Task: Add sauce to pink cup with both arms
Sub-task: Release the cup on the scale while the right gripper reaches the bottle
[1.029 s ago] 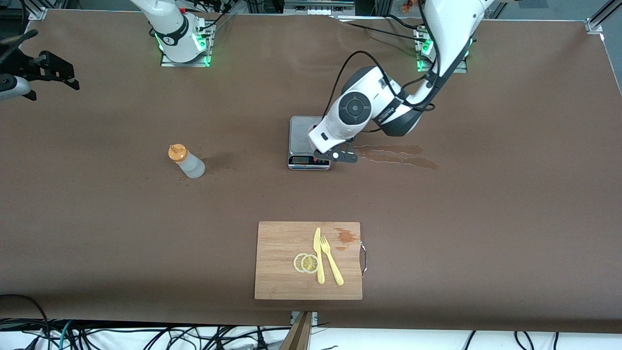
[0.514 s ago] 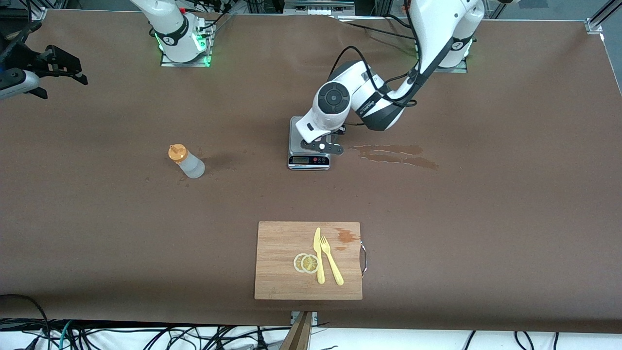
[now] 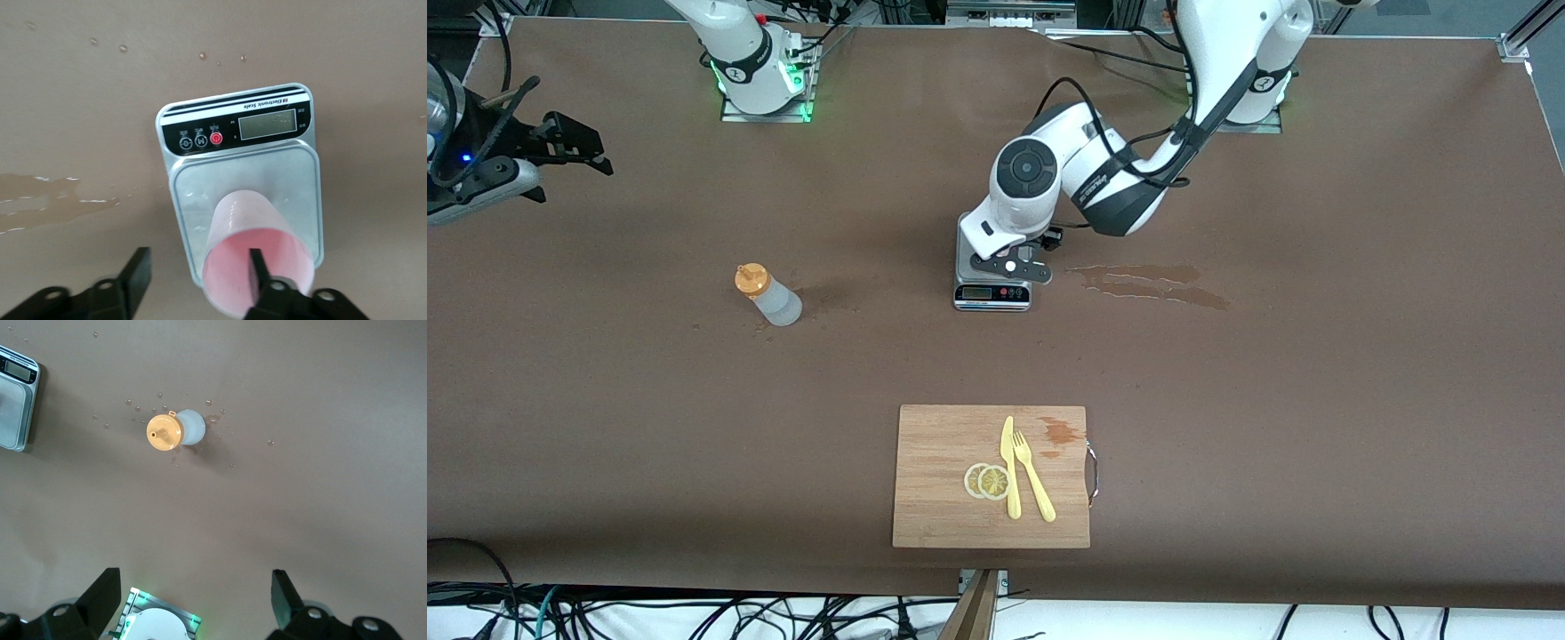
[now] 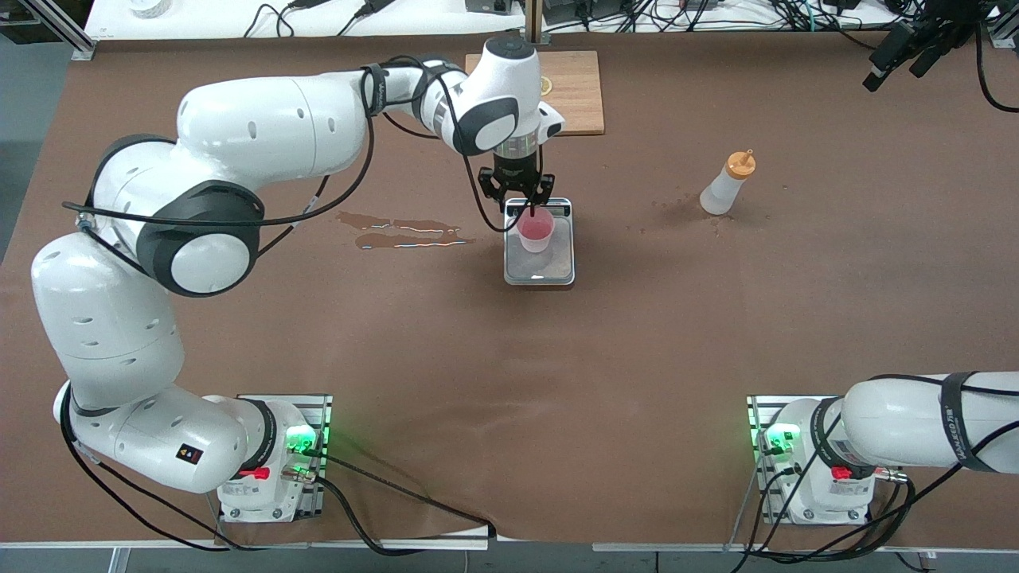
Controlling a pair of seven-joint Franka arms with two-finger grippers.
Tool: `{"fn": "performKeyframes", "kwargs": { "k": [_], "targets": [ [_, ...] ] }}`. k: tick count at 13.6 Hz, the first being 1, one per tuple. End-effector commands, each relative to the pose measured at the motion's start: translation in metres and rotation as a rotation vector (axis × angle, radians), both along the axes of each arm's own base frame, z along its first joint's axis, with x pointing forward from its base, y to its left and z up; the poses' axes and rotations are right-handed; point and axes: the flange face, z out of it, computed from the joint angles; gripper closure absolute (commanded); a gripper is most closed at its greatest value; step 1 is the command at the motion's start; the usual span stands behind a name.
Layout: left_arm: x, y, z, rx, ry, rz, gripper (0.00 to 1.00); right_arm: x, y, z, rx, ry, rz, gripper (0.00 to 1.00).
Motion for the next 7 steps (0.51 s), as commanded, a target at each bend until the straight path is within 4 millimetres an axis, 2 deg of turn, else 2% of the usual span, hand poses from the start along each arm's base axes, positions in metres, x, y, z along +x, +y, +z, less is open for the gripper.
{"fn": "performKeyframes", "kwargs": {
  "k": [1, 4, 5, 7],
  "targets": [
    [0.010, 0.013, 0.057, 0.000, 0.011, 0.037, 0.00, 0.000, 0.007, -0.019, 0.074, -0.020, 0.053, 0.00],
    [0.023, 0.015, 0.114, -0.009, 0.045, 0.051, 0.00, 0.006, 0.006, -0.048, 0.104, -0.072, 0.199, 0.00],
    [0.030, 0.023, 0.131, 0.004, 0.049, 0.056, 0.00, 0.009, 0.006, -0.058, 0.111, -0.076, 0.249, 0.00],
    [0.044, 0.046, 0.149, 0.020, 0.052, 0.083, 0.00, 0.013, 0.008, -0.083, 0.198, -0.110, 0.386, 0.00]
  ]
}}
